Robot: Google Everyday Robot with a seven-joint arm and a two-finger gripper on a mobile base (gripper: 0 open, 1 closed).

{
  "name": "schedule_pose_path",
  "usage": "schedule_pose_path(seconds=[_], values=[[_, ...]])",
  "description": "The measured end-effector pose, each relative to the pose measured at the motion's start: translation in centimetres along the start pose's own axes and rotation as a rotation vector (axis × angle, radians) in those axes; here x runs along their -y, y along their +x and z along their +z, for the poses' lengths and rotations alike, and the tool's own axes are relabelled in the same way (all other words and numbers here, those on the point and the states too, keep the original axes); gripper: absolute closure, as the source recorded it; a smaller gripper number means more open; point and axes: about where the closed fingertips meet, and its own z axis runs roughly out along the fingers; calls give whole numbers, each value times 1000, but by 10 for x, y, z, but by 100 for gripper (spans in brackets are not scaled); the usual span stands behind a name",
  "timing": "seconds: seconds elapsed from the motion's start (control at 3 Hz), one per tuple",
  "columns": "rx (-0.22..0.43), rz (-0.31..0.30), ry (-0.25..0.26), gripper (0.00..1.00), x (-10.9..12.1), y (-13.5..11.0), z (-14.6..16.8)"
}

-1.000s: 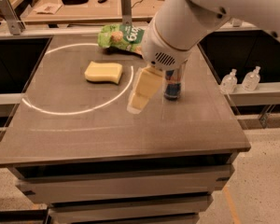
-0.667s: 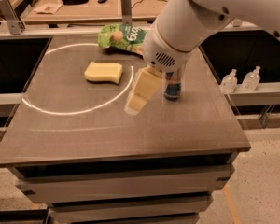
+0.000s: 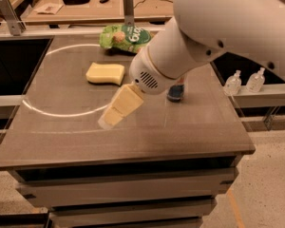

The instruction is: Move sponge near green rice chip bag

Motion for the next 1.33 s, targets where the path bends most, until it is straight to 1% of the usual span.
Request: schedule_pose_path(seconds=[0.33, 0.67, 1.0, 1.33], values=[[71, -37, 37, 0, -8, -15, 17], [70, -52, 86, 0, -4, -20, 33], [29, 21, 99, 0, 6, -8, 57], [41, 145, 90, 0, 28, 4, 80]])
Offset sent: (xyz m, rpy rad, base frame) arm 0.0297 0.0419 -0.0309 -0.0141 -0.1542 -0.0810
